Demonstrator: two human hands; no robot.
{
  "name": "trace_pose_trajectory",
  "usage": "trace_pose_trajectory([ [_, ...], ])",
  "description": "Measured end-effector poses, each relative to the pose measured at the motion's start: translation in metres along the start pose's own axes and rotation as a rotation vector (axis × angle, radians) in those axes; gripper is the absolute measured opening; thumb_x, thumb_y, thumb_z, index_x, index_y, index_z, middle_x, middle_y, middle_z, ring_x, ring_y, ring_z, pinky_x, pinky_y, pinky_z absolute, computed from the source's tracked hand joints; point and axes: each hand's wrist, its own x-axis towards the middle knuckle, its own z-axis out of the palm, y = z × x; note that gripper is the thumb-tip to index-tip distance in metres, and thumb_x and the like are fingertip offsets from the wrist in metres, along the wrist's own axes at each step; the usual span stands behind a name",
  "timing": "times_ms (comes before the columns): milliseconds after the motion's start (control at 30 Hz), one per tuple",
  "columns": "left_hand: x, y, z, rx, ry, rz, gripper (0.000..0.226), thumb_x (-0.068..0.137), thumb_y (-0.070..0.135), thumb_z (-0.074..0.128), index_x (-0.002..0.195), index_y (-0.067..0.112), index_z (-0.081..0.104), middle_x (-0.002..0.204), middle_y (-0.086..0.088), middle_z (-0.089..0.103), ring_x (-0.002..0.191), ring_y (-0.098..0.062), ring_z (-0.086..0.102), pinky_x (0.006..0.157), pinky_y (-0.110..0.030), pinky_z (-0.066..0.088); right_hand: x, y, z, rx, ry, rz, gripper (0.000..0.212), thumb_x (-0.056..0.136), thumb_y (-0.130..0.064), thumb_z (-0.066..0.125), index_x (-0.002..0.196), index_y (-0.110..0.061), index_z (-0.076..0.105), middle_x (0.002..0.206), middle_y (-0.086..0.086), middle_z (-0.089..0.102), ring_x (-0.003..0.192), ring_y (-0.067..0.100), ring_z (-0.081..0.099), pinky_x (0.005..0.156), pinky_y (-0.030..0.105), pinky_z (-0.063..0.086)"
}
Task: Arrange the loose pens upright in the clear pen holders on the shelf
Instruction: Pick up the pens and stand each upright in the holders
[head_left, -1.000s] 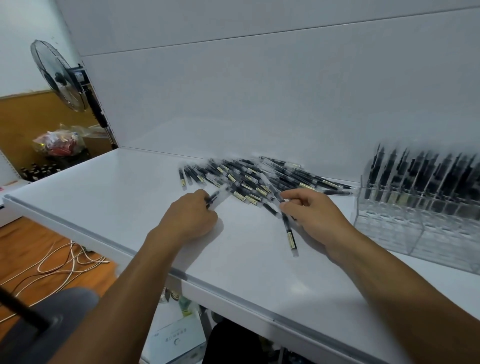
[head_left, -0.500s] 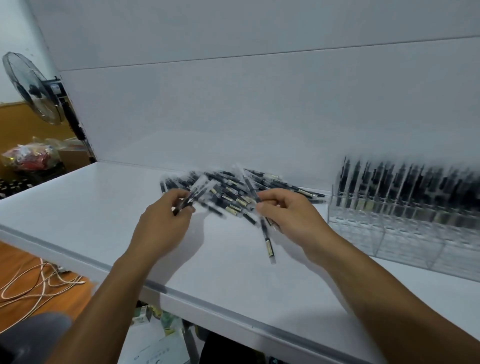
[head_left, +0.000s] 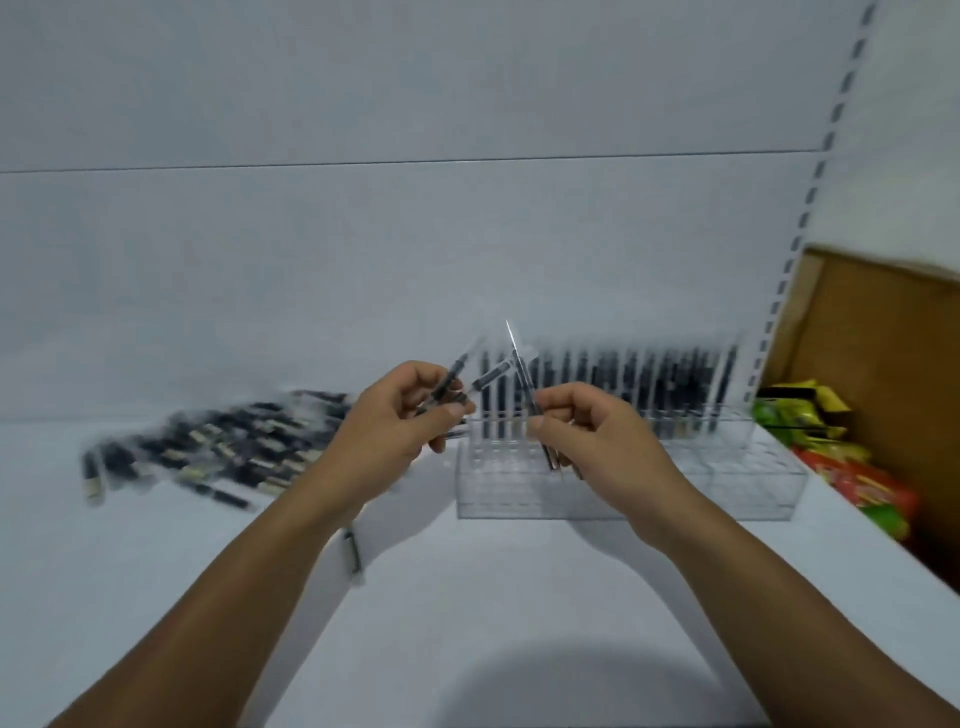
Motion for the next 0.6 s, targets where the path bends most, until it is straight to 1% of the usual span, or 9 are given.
trace_pose_trajectory([
  [33,0.006,0.003,0.011,-0.013,-0.033,0.010,0.010,0.089,0.009,0.064,0.096,0.015,0.061,0.090,-0.001,0.073,0.060,-0.012,0.055,0.050,-0.013,0.039,-0.003,0.002,-0.011,0.000,0.033,0.006,0.013,0.091,-0.019,0.066,0.103,-0.025,0.064,0.074,-0.008,0.055,0.056,-0.006,0.052,0.053,0.010,0.040],
  [167,0.027,0.015,0.056,-0.072,-0.144,0.024,0.009,0.089,0.007,0.064,0.095,0.013,0.060,0.093,-0.008,0.072,0.057,-0.010,0.055,0.050,-0.013,0.040,-0.012,0.008,-0.056,-0.021,0.196,0.012,0.012,0.091,-0.017,0.067,0.101,-0.023,0.064,0.078,-0.001,0.060,0.059,-0.001,0.055,0.051,0.011,0.041],
  [267,0.038,0.019,0.084,-0.073,-0.233,0.020,0.009,0.089,0.010,0.065,0.095,0.015,0.060,0.093,-0.006,0.072,0.056,-0.008,0.056,0.051,-0.013,0.042,-0.015,0.008,-0.088,-0.051,0.331,0.018,0.010,0.091,-0.017,0.066,0.099,-0.022,0.064,0.086,0.012,0.066,0.066,0.008,0.059,0.052,0.020,0.045],
  [300,0.041,0.020,0.090,-0.072,-0.258,0.021,0.009,0.089,0.009,0.065,0.095,0.015,0.060,0.091,-0.005,0.072,0.056,-0.007,0.056,0.051,-0.013,0.042,-0.015,0.009,-0.098,-0.070,0.375,0.014,0.008,0.091,-0.017,0.066,0.098,-0.021,0.063,0.088,0.014,0.067,0.069,0.012,0.059,0.053,0.022,0.045],
  [400,0.045,0.018,0.104,-0.068,-0.314,0.037,0.010,0.090,0.007,0.064,0.094,0.016,0.061,0.088,-0.003,0.072,0.056,-0.006,0.057,0.051,-0.011,0.042,-0.011,0.009,-0.128,-0.112,0.484,0.003,0.003,0.092,-0.016,0.065,0.091,-0.018,0.063,0.085,0.012,0.066,0.074,0.017,0.062,0.055,0.023,0.047],
  [500,0.045,0.012,0.109,-0.051,-0.355,0.047,0.010,0.089,0.009,0.065,0.095,0.016,0.062,0.084,0.001,0.072,0.058,-0.005,0.058,0.051,-0.012,0.043,-0.001,0.012,-0.151,-0.168,0.575,0.004,0.007,0.093,-0.019,0.065,0.087,-0.014,0.063,0.089,0.017,0.068,0.076,0.020,0.065,0.062,0.029,0.050],
  [567,0.046,0.009,0.110,-0.066,-0.353,0.043,0.011,0.088,0.009,0.065,0.097,0.015,0.062,0.086,0.000,0.073,0.059,-0.006,0.059,0.051,-0.013,0.044,0.007,0.015,-0.161,-0.230,0.617,0.003,0.009,0.093,-0.020,0.064,0.087,-0.014,0.064,0.087,0.012,0.068,0.083,0.024,0.067,0.066,0.032,0.052],
  [600,0.047,0.009,0.110,-0.087,-0.347,0.037,0.011,0.088,0.008,0.065,0.097,0.014,0.062,0.086,-0.001,0.073,0.059,-0.006,0.059,0.050,-0.013,0.043,0.012,0.016,-0.164,-0.246,0.630,0.002,0.008,0.093,-0.020,0.064,0.089,-0.013,0.065,0.085,0.009,0.068,0.085,0.024,0.068,0.067,0.032,0.054],
])
